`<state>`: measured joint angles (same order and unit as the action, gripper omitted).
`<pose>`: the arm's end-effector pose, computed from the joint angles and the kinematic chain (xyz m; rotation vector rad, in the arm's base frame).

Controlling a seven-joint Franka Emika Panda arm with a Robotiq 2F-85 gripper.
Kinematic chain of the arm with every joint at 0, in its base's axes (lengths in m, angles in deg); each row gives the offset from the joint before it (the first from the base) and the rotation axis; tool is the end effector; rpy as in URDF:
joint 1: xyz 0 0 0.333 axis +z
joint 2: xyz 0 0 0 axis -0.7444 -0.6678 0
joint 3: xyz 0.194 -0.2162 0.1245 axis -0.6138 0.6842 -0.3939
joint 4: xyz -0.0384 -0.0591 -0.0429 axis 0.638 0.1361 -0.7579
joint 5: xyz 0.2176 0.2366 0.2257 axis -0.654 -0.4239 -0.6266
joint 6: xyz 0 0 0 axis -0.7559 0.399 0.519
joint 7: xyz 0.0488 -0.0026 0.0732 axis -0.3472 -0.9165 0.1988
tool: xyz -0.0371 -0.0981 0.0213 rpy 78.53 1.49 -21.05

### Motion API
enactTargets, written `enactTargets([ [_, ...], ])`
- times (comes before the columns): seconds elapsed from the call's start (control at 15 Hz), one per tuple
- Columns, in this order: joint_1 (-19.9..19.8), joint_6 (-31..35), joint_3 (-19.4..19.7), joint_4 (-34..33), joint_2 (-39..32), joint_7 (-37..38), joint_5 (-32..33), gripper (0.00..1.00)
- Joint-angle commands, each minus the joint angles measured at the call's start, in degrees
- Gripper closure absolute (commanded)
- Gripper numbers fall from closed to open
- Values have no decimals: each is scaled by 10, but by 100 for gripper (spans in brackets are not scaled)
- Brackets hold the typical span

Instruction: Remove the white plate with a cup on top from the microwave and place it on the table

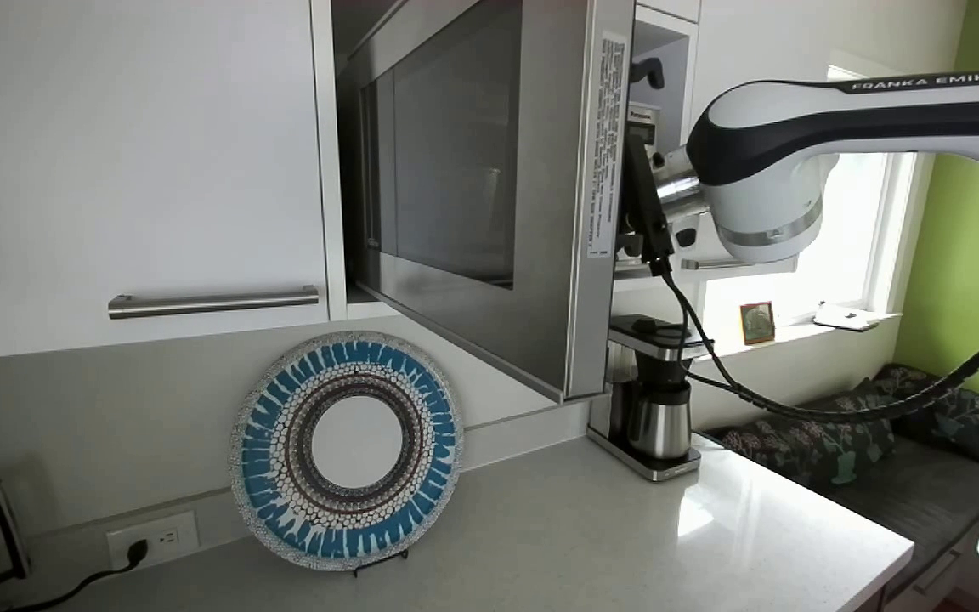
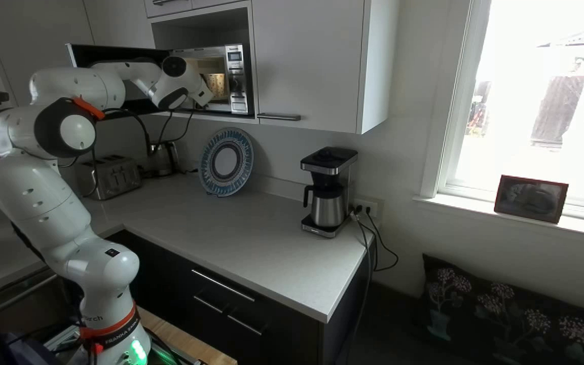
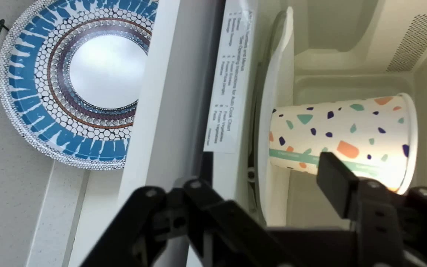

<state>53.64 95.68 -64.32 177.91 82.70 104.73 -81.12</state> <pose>0.5036 0.1148 0.7397 -1.6961 1.0095 -0.6529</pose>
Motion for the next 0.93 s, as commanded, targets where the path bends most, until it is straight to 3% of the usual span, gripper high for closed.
enactTargets([
  [0.0,2,0,0,1,0,8,1,0],
  [0.27,4,2,-1,-14,-16,5,0,2],
  [0.53,6,0,-2,-27,-29,5,1,40],
  [0.87,6,-2,-1,-40,-41,8,4,79],
])
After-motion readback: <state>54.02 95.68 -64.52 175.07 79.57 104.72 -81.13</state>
